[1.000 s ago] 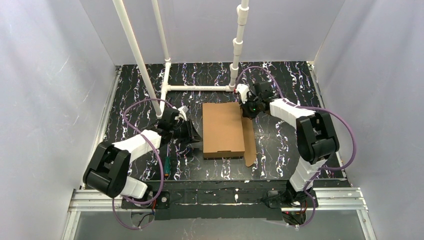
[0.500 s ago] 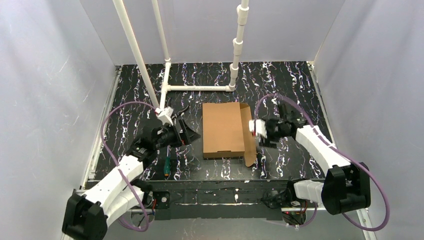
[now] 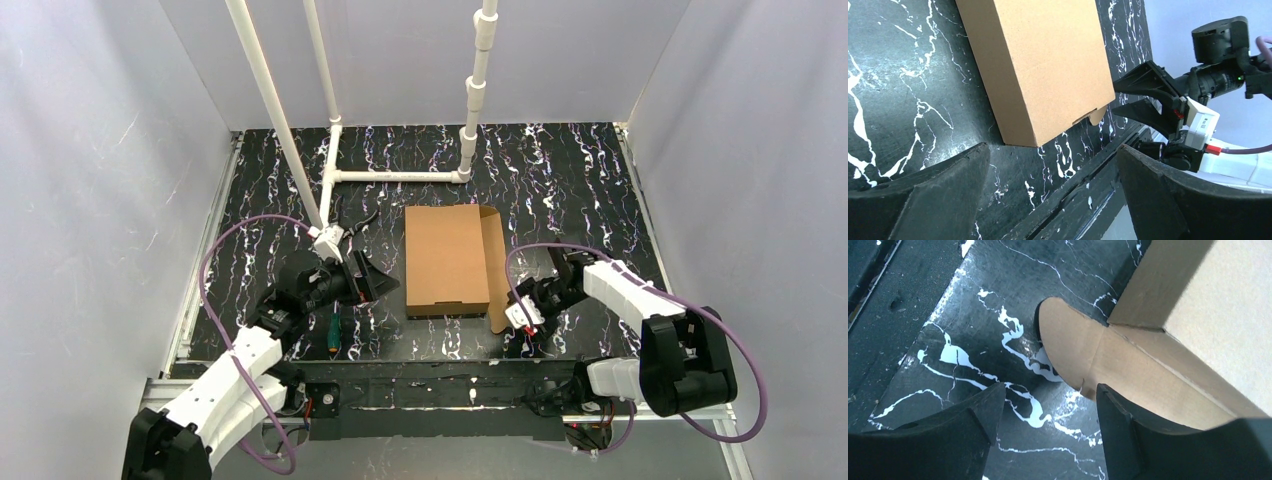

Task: Fold the paper box

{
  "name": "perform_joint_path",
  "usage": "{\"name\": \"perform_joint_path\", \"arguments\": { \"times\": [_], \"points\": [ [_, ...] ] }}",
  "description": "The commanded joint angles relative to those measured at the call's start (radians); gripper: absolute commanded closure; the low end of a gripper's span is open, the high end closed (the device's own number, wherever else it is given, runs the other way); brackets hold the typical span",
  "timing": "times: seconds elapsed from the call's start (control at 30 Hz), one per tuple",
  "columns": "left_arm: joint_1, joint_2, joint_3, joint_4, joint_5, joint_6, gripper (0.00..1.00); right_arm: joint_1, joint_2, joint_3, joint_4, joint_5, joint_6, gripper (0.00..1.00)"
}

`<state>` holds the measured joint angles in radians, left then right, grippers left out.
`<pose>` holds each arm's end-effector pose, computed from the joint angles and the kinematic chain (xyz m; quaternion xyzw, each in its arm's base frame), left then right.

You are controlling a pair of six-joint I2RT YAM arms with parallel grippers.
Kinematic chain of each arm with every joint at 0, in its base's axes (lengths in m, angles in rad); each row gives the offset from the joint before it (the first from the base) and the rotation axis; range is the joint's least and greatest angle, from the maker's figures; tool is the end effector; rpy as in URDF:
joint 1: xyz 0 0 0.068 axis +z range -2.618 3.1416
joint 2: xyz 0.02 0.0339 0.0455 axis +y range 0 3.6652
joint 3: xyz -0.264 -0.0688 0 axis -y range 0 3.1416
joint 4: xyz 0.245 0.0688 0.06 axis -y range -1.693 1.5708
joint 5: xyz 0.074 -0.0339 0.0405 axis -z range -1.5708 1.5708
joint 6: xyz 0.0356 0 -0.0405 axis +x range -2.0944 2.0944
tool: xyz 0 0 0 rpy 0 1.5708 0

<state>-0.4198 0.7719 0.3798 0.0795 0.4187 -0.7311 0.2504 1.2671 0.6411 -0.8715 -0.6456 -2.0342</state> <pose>0.1599 -0.0872 0.2267 -0.0018 0.8003 -0.4542 0.3914 0.1713 0.0659 0.1683 -0.8669 0.3832 0.1720 0.2685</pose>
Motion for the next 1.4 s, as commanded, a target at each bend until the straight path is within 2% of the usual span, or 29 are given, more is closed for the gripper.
{"name": "perform_joint_path", "arguments": {
  "times": [0.0,0.37,0.73,1.03,1.37],
  "points": [
    [0.004,0.014,-0.014,0.057,0.038,-0.014,0.04,0.021,0.02,-0.048,0.077,-0.052,-0.225,0.26],
    [0.002,0.068,-0.025,0.11,0.057,-0.052,0.06,0.045,0.026,-0.118,0.208,-0.079,-0.233,0.34],
    [0.003,0.078,-0.018,0.121,0.067,-0.063,0.06,0.05,0.023,-0.161,0.225,-0.106,-0.273,0.4],
    [0.003,0.082,-0.019,0.124,0.071,-0.068,0.07,0.05,0.021,-0.155,0.232,-0.13,-0.242,0.54],
    [0.002,0.073,-0.031,0.126,0.072,-0.072,0.07,0.037,0.011,-0.115,0.249,-0.179,-0.074,0.7]
  ]
}}
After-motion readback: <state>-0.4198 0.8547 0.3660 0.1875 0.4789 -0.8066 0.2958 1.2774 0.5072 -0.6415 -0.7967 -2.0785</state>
